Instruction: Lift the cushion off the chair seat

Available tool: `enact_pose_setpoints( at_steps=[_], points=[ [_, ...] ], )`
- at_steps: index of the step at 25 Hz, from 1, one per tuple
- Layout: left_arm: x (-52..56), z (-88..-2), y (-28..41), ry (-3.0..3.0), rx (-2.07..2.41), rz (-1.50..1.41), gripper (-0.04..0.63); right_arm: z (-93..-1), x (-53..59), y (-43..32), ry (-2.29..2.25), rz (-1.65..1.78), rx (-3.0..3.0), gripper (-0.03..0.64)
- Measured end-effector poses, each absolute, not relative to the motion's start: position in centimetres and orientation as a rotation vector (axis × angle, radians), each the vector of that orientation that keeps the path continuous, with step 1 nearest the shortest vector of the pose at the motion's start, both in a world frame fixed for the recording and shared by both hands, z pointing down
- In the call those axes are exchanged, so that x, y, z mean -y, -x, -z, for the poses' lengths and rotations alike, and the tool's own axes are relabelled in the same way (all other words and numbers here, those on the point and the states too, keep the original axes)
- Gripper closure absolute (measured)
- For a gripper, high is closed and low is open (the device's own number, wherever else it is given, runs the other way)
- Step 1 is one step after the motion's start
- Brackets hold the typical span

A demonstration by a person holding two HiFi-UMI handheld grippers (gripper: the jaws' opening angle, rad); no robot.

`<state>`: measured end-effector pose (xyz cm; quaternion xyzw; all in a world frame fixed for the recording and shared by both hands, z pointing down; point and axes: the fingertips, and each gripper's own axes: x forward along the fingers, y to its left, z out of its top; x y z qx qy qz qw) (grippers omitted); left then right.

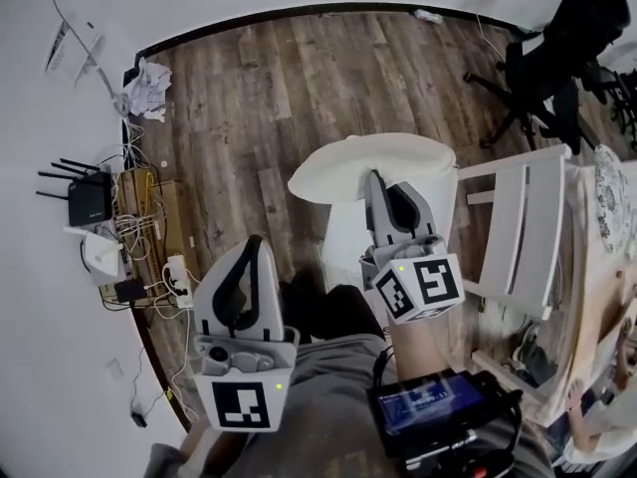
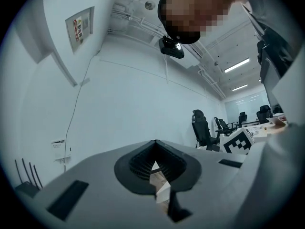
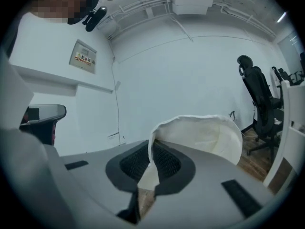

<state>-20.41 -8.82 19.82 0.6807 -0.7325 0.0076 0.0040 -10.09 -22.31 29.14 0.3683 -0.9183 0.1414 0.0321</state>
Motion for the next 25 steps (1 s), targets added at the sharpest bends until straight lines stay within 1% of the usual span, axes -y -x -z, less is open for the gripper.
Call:
enact_pose_setpoints(
  at_steps=[5, 14, 19, 25],
  points=[
    [7.5, -14.3, 22.0, -2.113, 2.358, 0.046, 0.589, -21.0, 20.7, 13.5, -1.043, -0.369, 2.931, 0.592],
    [7.2, -5.8, 23.2, -2.154, 2.405, 0.099, 0.589, -8.2, 18.4, 16.7, -0.936, -0.218, 3.090, 0.592],
    [7.7, -2.7, 23.5, -2.220, 2.430, 0.133, 0.589, -3.1, 17.2, 17.2, -0.932, -0.088, 3.153, 0.592],
    [9.0, 0.2, 23.3, -2.315, 2.421, 0.183, 0.589, 0.5, 16.4, 16.6, -0.989, 0.044, 3.178, 0.591]
  ],
)
